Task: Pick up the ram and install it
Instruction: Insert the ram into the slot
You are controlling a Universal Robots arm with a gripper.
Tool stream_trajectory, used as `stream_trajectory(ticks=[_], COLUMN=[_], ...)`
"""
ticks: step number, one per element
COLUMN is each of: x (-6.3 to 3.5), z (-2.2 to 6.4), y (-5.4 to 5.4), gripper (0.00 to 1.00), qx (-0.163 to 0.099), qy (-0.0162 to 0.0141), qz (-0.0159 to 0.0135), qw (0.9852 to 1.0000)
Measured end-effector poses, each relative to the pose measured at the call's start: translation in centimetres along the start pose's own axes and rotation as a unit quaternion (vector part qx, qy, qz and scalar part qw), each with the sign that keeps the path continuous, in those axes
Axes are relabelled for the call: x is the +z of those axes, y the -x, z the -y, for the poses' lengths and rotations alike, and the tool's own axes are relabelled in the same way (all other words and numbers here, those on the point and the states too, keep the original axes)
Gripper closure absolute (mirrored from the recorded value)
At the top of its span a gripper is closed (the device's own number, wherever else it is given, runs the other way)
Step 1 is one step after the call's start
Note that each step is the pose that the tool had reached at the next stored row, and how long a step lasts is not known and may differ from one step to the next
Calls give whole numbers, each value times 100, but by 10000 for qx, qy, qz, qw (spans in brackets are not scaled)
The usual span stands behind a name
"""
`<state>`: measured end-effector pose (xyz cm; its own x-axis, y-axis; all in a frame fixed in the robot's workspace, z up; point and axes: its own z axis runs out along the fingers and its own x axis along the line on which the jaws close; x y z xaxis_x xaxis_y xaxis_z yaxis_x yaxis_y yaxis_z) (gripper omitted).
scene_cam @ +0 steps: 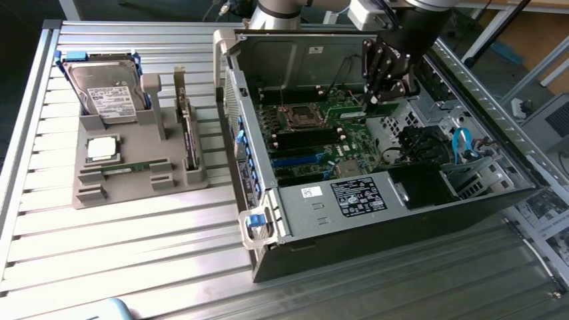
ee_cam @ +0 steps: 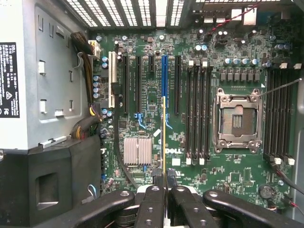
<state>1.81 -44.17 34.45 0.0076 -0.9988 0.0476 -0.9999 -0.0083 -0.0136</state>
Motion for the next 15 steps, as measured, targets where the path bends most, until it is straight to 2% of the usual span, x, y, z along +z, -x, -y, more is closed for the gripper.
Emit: stream_trajectory(ticks=[15], x=[42], z=[-8], y=[2], gripper=[88], qx=[0], qy=[0], qz=[1], qw=[10000])
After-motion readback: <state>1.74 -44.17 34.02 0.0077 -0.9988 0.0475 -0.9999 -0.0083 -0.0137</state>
